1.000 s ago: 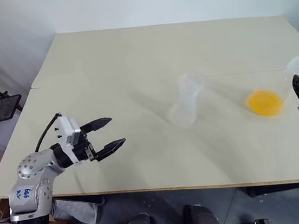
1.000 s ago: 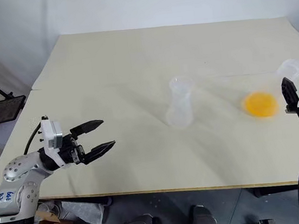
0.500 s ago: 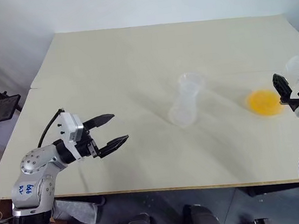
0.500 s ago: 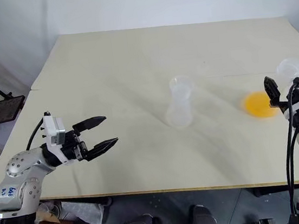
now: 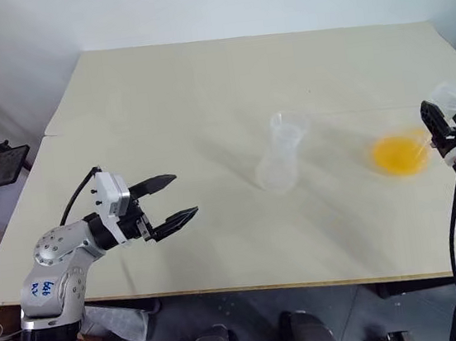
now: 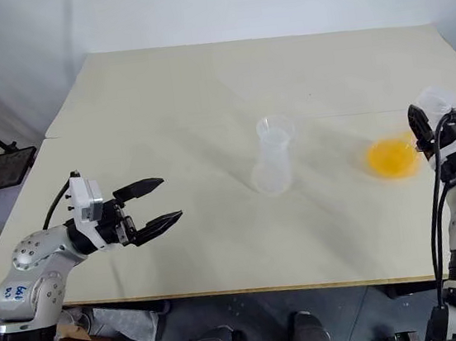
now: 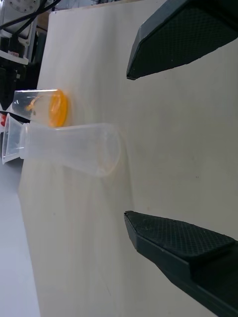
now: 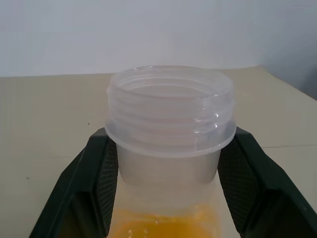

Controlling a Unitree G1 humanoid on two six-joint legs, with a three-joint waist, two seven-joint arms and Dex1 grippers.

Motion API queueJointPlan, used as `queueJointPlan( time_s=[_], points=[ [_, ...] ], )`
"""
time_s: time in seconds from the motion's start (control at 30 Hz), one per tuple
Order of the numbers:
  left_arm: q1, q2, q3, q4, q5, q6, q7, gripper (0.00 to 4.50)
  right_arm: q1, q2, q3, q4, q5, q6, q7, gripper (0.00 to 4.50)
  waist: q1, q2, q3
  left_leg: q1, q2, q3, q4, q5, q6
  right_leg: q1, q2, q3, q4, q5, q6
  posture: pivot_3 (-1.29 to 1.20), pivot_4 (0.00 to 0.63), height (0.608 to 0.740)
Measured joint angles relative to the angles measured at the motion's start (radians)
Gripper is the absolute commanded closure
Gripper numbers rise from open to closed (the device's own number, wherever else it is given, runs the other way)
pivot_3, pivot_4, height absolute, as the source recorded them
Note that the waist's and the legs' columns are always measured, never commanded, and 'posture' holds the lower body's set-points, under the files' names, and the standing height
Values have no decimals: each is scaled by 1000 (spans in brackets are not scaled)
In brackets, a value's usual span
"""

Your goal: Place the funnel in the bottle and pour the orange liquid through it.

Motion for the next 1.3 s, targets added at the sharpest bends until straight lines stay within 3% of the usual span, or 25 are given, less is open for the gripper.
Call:
queueJointPlan(
  time_s=[0.2, 0.37, 0.57, 0.7, 1.0, 1.3],
  points=[
    [1, 0, 0, -1, 0, -2, 1, 0, 3, 6, 43, -159, -8, 32, -14, 2077, -9, 3, 1, 0, 0, 0, 0, 0, 0, -1, 0, 0, 0, 0, 0, 0, 150, 740],
    [-1, 0, -10, 0, 0, -5, -2, 0, -20, -46, 187, -405, -52, 239, -70, 2077, -12, 3, 1, 0, 2, -1, -1, 0, -1, -1, -2, 0, -1, 0, 0, 0, 150, 740],
    [-5, -1, -20, 4, 0, -6, -5, 0, -20, -48, 348, -582, -182, 324, -129, 2077, -8, 3, 2, -2, 0, -1, -1, 0, -1, -1, -1, -1, -1, 0, 0, 0, 150, 740],
    [-15, -3, -22, 10, 0, -7, -5, 0, -16, -78, 460, -615, -336, 270, -131, 2077, -8, 2, 2, -2, -1, -2, -1, 0, -1, -1, 0, -2, -1, 0, 0, 0, 150, 740],
    [-28, -12, -31, 11, 0, -20, -6, 0, -15, -137, 569, -599, -659, 59, -132, 2077, -12, 2, 2, -2, -1, -2, -1, 0, -1, -1, 0, -11, -1, 0, 0, 0, 150, 740],
    [-28, -20, -38, 11, 0, -27, -5, 0, -19, -137, 587, -547, -809, -51, -131, 2077, -12, 2, 2, -2, 0, -2, -1, 0, -1, -1, 0, -11, -2, 0, 0, 0, 150, 740]
  ],
)
